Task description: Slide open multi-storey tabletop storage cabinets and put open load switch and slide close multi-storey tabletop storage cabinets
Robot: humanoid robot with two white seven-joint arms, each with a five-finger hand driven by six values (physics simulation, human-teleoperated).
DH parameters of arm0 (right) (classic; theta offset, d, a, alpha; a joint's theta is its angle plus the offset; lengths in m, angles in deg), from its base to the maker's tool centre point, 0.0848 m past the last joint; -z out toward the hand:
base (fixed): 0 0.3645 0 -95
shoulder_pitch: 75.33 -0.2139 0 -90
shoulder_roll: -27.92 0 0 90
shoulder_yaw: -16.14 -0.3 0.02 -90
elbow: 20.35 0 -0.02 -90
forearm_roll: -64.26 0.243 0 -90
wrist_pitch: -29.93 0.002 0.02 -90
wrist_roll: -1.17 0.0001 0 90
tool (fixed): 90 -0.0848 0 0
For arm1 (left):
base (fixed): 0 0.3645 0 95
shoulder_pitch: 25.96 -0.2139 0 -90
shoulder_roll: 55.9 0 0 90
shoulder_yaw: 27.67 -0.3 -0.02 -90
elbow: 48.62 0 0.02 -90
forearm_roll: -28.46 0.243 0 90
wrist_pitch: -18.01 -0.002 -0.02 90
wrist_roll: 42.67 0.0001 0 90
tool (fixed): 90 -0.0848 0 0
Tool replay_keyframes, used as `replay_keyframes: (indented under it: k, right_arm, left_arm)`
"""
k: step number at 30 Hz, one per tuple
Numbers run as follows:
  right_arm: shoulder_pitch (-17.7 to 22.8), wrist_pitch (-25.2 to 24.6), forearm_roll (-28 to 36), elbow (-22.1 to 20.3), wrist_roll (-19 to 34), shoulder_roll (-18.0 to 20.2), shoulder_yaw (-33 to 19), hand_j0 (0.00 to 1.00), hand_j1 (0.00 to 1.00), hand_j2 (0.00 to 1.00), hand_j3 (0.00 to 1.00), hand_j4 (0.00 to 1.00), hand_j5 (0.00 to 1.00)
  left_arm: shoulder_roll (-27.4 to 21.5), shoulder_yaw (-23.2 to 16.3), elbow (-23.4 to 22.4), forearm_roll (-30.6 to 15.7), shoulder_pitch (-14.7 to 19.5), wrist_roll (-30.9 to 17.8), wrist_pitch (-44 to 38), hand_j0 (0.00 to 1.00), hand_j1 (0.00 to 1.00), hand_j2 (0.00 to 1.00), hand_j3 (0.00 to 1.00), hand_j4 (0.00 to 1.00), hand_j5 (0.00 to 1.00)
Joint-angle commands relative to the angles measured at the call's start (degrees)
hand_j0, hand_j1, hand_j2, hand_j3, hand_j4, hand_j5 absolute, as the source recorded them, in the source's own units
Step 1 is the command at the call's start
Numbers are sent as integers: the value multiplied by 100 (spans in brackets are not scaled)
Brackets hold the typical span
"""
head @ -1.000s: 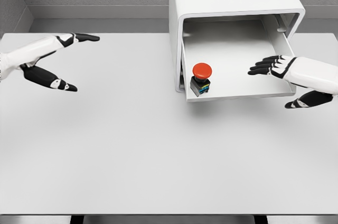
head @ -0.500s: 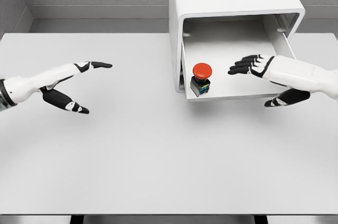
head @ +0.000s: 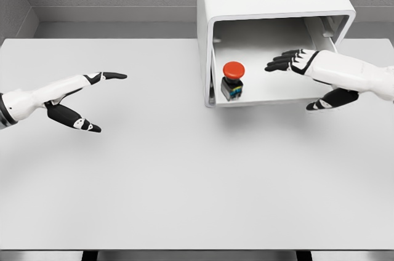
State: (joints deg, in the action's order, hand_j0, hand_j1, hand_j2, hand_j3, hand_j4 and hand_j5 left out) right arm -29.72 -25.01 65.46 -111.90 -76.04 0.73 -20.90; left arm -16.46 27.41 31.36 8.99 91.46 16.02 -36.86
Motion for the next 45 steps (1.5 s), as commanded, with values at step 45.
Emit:
replay_keyframes:
  k: [45]
  right_arm:
    - [-571,-7,55,1579,514,-1289,-5,100,100,100,100,100,100]
  left_arm:
    - [-25,12,-1,-39,-62,-7,-13,100,100,100,100,100,100]
